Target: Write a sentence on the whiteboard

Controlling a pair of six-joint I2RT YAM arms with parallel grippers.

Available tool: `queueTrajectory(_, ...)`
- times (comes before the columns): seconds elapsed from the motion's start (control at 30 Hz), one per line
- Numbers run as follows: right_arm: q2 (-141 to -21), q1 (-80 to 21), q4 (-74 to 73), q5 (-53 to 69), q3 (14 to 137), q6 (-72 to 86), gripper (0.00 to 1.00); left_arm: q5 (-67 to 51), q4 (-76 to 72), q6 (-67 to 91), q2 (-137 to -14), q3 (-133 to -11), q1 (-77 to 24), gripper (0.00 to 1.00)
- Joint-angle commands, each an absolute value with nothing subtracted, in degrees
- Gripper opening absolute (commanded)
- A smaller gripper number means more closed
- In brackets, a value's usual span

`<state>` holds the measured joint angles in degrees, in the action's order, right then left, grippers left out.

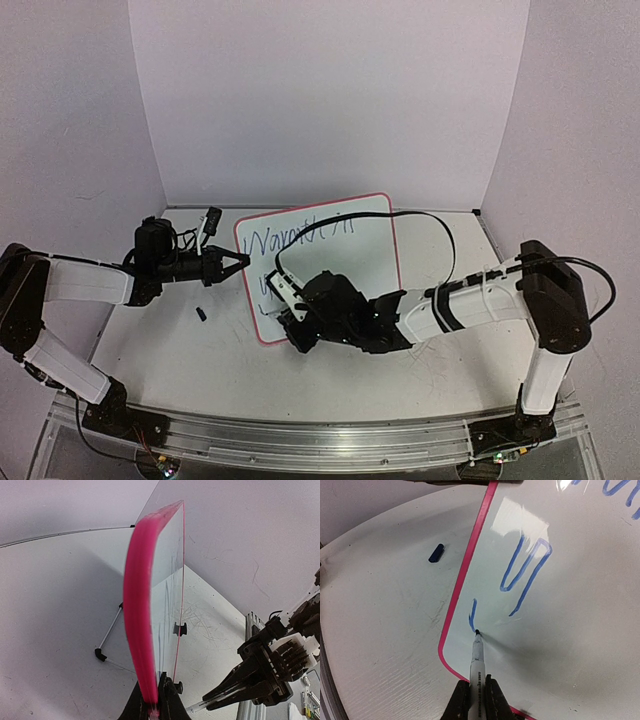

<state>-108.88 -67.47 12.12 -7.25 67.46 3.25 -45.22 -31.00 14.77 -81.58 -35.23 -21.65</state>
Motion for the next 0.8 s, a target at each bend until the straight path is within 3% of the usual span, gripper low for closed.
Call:
queueTrajectory(0.0,-106.3,-64.9,13.1,-11.6,68.3,3.7,0.00,-41.1,-29.6,10.3,-80.6,-35.5,-21.6,0.00)
queueTrajectory(0.77,-104.7,-62.5,13.4,-13.6,70.4,2.6,0.00,-41.1,-29.5,10.2,-80.9,-35.6,-21.6,0.00)
